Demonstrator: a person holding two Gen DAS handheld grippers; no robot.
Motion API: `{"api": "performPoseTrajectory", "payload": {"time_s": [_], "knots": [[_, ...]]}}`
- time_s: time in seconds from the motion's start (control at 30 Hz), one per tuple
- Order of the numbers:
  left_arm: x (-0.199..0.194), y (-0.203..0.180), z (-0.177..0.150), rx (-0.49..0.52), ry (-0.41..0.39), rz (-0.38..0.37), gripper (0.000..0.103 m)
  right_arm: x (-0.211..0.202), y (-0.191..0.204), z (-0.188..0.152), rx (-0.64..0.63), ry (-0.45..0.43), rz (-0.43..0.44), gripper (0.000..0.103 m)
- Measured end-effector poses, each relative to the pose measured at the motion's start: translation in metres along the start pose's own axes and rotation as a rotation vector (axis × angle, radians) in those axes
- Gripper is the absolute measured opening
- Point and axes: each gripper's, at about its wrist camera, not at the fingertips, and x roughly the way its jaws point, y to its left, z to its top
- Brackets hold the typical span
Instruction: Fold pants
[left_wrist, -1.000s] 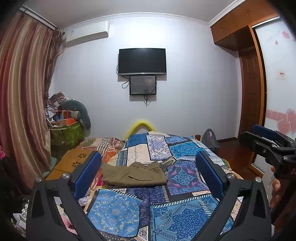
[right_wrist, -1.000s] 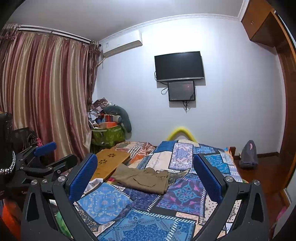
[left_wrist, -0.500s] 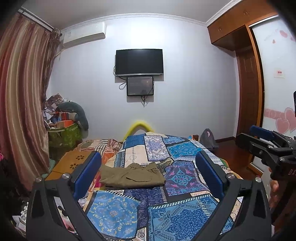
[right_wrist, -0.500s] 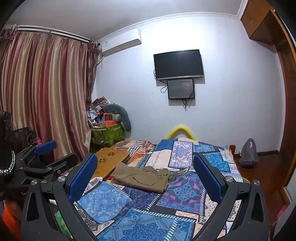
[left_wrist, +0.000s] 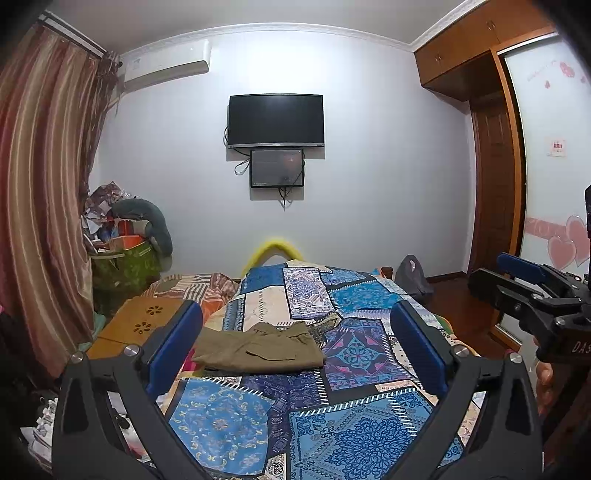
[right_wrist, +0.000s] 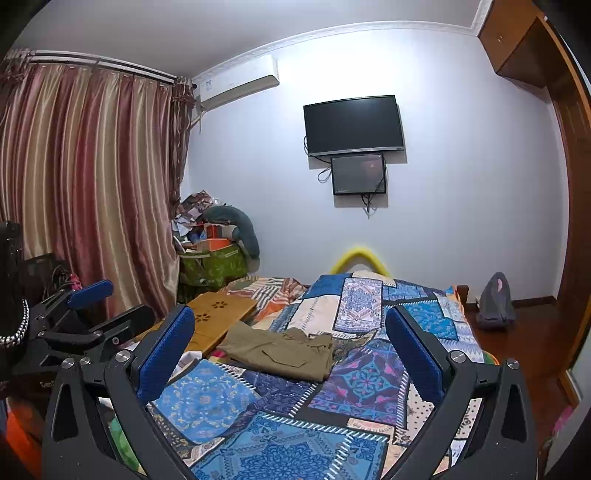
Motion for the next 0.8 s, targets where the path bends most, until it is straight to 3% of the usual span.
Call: {"api": "performPoseTrajectory", "payload": {"time_s": [0.8], "knots": [[0.0097, 0.0011, 0.0019, -0.030, 0.035, -0.053, 0.103, 0.0045, -0.0028, -0.0047, 0.021, 0.018, -0.009, 0.103]]}}
